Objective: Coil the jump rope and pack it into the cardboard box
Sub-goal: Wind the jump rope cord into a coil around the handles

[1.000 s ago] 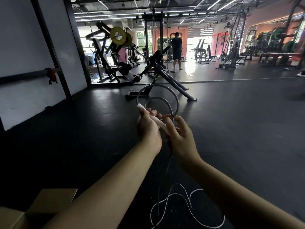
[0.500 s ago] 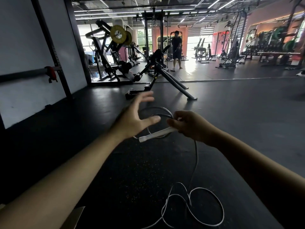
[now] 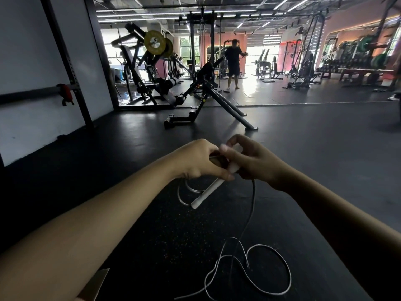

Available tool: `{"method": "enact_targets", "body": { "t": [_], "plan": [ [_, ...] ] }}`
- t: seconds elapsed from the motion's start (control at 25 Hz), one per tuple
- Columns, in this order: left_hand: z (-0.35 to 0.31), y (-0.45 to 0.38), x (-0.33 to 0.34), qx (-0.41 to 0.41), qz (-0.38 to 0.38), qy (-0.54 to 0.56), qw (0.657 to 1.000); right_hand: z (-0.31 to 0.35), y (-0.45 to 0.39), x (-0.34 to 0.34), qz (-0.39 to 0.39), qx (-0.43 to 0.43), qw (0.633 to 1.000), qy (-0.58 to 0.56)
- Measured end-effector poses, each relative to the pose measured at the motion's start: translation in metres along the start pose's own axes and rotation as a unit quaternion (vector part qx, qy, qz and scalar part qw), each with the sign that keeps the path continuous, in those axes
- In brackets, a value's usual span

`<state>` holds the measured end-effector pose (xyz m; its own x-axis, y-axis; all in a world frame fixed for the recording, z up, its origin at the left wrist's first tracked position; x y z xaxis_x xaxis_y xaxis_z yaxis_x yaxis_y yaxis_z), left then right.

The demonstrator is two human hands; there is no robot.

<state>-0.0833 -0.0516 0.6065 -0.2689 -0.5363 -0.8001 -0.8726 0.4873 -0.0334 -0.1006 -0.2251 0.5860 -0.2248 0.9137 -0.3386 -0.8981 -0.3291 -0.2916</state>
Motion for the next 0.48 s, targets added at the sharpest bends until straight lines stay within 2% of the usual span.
{"method": "enact_targets", "body": {
  "t": [0.12, 0.2, 0.36, 0.48],
  "plan": [
    [0.01, 0.003, -0.005, 0.014, -0.051, 0.136, 0.989, -0.005, 0.003, -0.012, -0.035, 0.007, 0.998, -0.043],
    [0.013, 0.005, -0.008, 0.032, -0.12, 0.259, 0.958, -0.019, 0.006, -0.022, -0.059, 0.022, 0.996, -0.06],
    [0.018, -0.004, -0.002, -0.013, -0.274, 0.483, 0.831, -0.035, 0.013, -0.013, -0.078, 0.024, 0.994, -0.076],
    [0.012, -0.008, 0.018, -0.079, -0.36, 0.539, 0.757, -0.025, 0.013, 0.026, -0.135, 0.001, 0.985, -0.109]
  ]
}}
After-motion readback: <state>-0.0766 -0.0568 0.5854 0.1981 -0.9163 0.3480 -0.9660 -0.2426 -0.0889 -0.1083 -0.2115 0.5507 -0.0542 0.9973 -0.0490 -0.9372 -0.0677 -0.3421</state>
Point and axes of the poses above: each hand's wrist, its own y-axis away from the middle knuckle, its own x-axis out of the palm, z = x × y, the point moved 2 cm from there along -y, towards the middle knuckle, and after that the axes turned 2 degrees about -x, right-handed, at the moved point
